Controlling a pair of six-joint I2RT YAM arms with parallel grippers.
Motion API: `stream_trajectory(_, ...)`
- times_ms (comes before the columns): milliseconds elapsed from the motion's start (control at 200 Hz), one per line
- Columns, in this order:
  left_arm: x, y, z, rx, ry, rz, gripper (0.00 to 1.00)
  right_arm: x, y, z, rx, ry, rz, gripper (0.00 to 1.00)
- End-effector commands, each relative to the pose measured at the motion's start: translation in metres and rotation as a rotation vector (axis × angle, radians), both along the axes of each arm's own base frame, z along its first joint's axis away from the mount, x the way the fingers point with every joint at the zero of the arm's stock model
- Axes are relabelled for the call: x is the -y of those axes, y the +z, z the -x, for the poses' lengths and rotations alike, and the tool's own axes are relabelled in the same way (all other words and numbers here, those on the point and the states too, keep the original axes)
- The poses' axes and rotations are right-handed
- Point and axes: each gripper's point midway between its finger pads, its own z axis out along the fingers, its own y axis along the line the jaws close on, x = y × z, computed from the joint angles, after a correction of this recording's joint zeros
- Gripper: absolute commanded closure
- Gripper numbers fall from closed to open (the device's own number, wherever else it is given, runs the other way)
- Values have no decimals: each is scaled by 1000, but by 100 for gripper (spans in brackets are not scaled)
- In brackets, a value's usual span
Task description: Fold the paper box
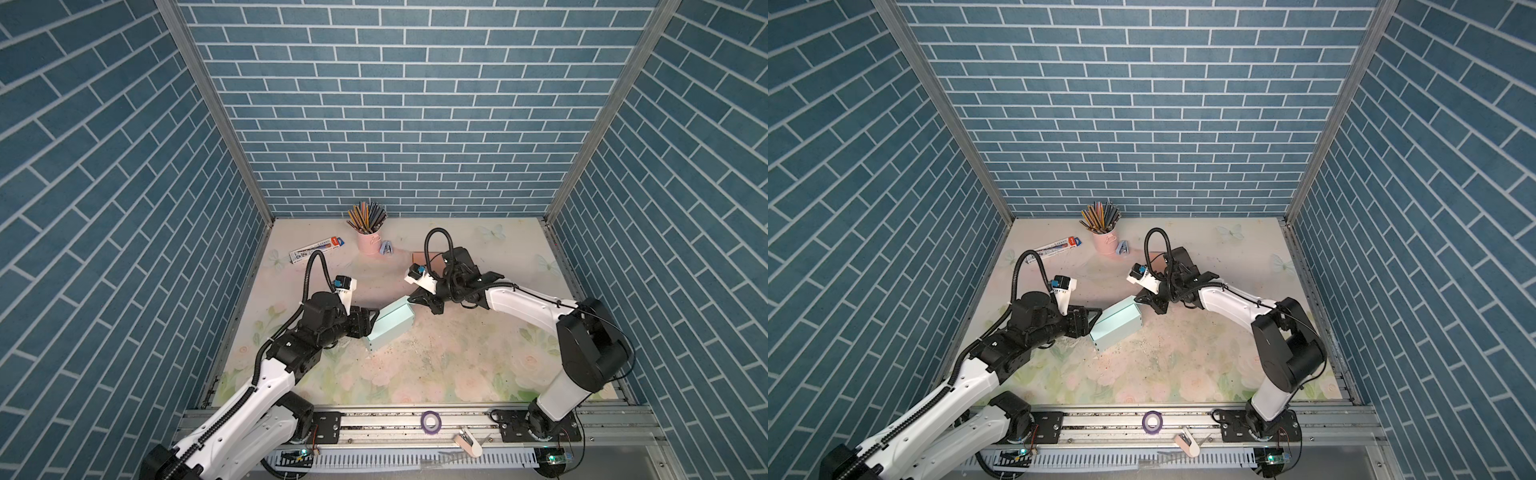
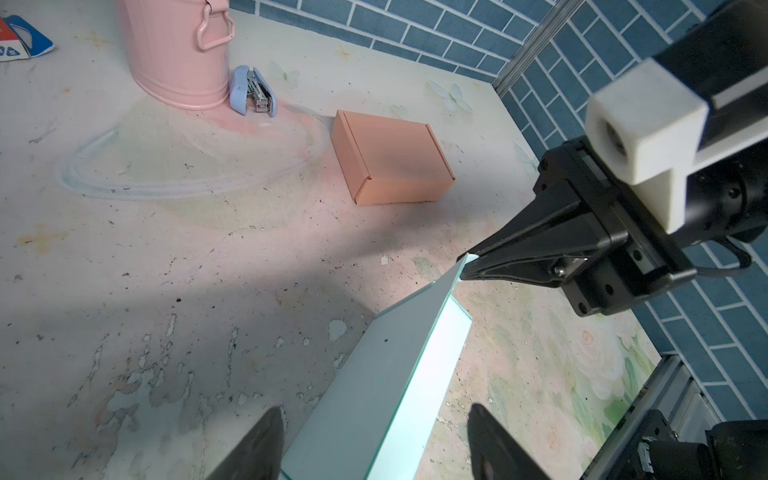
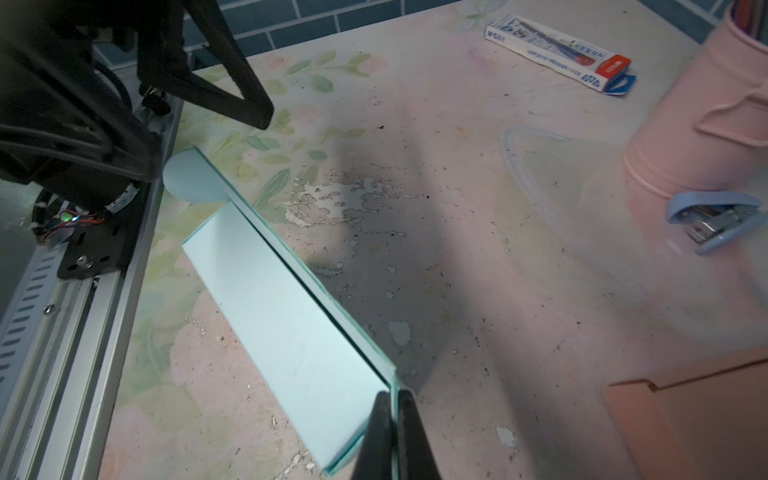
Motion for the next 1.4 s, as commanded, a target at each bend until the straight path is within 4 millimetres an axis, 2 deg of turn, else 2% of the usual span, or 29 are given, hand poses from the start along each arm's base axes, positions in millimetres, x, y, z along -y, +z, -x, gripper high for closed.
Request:
stream_trajectory(0, -4, -4, 3, -6, 5, -11, 29, 4, 25, -13, 53, -151, -84, 97)
stream_trajectory(155, -12, -3, 8, 7, 22, -28, 30, 18, 31, 3, 90, -247, -125, 97)
stream_trajectory(235, -7, -1, 12, 9, -12, -21, 30, 24, 33, 9, 109, -310, -117, 96)
stream_trajectory(395, 3, 0, 21, -1, -90, 7, 29, 38, 22, 13, 58, -460, -58, 96)
stream_trajectory(570, 5, -7, 23, -26, -102, -1, 30, 40, 17, 34, 32, -485, -39, 96)
stream_trajectory(740, 6, -10, 26, -33, -108, -21, 34, 64, 10, 29, 35, -643, 31, 96)
stream_trajectory(995, 12, -21, 31, -53, -126, -43, 35, 78, 4, 33, 20, -766, 29, 94)
stream_trajectory(1165, 16, -26, 24, -51, -128, -49, 35, 86, -1, 29, 36, -807, 62, 92)
stream_trajectory(1395, 26, -13, 7, -18, -141, -60, 35, 87, -5, 26, 48, -819, 78, 90)
